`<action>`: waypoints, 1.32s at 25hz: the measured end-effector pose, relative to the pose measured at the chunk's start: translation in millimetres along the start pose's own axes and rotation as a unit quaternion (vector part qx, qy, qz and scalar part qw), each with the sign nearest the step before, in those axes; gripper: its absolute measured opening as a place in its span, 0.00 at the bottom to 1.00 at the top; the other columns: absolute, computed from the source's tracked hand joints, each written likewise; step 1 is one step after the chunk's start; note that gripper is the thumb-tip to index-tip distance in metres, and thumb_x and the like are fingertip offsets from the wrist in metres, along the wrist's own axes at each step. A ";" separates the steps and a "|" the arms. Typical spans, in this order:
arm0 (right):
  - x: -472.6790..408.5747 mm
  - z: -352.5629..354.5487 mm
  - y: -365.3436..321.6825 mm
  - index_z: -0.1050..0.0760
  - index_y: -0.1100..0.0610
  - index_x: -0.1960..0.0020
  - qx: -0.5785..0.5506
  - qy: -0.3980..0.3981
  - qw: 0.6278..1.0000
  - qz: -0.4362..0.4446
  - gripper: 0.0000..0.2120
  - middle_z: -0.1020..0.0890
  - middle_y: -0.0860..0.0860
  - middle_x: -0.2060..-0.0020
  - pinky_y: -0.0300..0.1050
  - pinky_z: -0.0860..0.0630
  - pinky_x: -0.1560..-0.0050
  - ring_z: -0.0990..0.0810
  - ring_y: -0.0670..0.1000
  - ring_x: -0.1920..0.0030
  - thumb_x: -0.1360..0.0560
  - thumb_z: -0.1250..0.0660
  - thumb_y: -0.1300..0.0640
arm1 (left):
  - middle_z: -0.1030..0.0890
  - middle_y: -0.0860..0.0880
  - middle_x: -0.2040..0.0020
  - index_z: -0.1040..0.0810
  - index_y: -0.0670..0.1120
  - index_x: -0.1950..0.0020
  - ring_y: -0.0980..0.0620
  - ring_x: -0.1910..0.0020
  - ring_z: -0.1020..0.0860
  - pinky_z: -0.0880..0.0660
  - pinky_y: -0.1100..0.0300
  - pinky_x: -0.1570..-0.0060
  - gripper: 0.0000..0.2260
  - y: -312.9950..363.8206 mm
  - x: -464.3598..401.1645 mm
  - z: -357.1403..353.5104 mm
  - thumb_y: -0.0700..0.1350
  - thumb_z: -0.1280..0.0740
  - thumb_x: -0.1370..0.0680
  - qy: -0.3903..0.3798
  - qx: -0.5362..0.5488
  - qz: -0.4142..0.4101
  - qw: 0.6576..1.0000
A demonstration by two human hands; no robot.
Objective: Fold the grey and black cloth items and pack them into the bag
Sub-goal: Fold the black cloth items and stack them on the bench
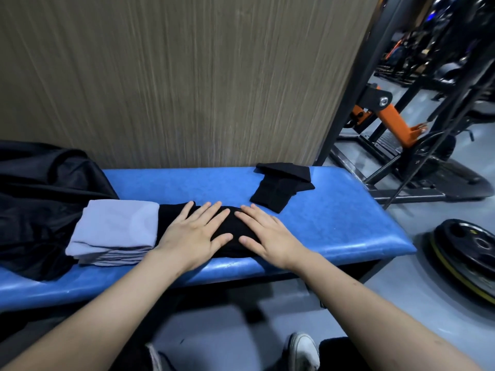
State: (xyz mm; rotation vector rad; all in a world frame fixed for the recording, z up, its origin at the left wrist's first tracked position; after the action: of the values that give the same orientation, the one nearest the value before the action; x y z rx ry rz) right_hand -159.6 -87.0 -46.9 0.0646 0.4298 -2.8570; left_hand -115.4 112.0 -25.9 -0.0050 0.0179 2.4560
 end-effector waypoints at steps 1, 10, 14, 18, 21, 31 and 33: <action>0.5 0.7 -0.8 0.46 0.45 0.21 -0.005 0.001 1.000 -0.002 0.37 0.46 0.43 0.20 0.55 0.44 0.24 0.53 0.45 0.20 0.24 0.57 0.28 | 0.49 0.54 0.19 0.49 0.56 0.19 0.54 0.20 0.51 0.59 0.48 0.23 0.44 1.1 0.3 1.7 0.72 0.73 0.31 0.015 0.004 0.001 1.000; 49.4 81.9 24.3 0.37 0.46 0.24 0.025 0.120 0.993 -0.003 0.30 0.32 0.45 0.26 0.48 0.38 0.27 0.37 0.47 0.25 0.22 0.44 0.36 | 0.20 0.53 0.39 0.19 0.52 0.39 0.50 0.37 0.25 0.41 0.49 0.28 0.22 82.2 -24.1 62.8 0.61 0.43 0.24 0.206 -0.011 -0.091 0.974; 107.2 120.4 87.1 0.37 0.46 0.24 0.052 0.160 0.984 -0.051 0.31 0.29 0.44 0.29 0.48 0.35 0.30 0.34 0.46 0.27 0.23 0.46 0.35 | 0.19 0.52 0.41 0.18 0.51 0.39 0.49 0.39 0.23 0.40 0.50 0.30 0.23 167.7 -73.3 84.2 0.61 0.42 0.24 0.202 -0.029 -0.168 0.964; 181.2 136.5 175.0 0.37 0.46 0.24 0.037 0.203 0.969 -0.134 0.29 0.28 0.44 0.30 0.48 0.35 0.31 0.33 0.46 0.29 0.23 0.42 0.37 | 0.19 0.51 0.41 0.19 0.51 0.38 0.48 0.40 0.23 0.36 0.48 0.33 0.24 268.7 -130.2 84.5 0.62 0.43 0.25 0.163 -0.078 -0.234 0.955; 224.3 131.3 241.6 0.36 0.47 0.24 0.012 0.219 0.957 -0.189 0.31 0.27 0.44 0.31 0.49 0.34 0.31 0.31 0.47 0.30 0.24 0.46 0.35 | 0.19 0.51 0.41 0.20 0.52 0.37 0.48 0.41 0.23 0.35 0.49 0.35 0.24 337.1 -170.5 73.9 0.63 0.43 0.25 0.137 -0.101 -0.276 0.946; 244.6 31.2 418.7 0.37 0.45 0.26 -0.051 0.211 0.934 -0.284 0.27 0.29 0.42 0.30 0.45 0.37 0.32 0.29 0.45 0.33 0.22 0.42 0.39 | 0.22 0.57 0.38 0.24 0.56 0.33 0.52 0.38 0.26 0.35 0.53 0.33 0.24 430.8 -301.6 6.5 0.64 0.44 0.24 0.115 -0.117 -0.343 0.925; 231.1 -0.3 447.2 0.37 0.45 0.25 -0.055 0.191 0.935 -0.293 0.27 0.29 0.43 0.30 0.45 0.37 0.32 0.32 0.46 0.30 0.22 0.42 0.39 | 0.22 0.58 0.38 0.24 0.56 0.33 0.53 0.37 0.26 0.36 0.54 0.32 0.24 428.9 -325.0 -5.7 0.64 0.44 0.24 0.113 -0.114 -0.343 0.926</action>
State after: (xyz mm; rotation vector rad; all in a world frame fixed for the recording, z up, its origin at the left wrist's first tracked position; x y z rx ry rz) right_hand -270.2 -555.9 -192.7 0.5713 0.8012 -3.3994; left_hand -135.4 -425.8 -23.9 -0.3410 -0.1454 1.7322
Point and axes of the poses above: each hand's wrist, its own x-axis away from the middle knuckle, its own z-axis out of the back of the hand, y = z × x, the point moved 3 cm from there along -x, towards the middle knuckle
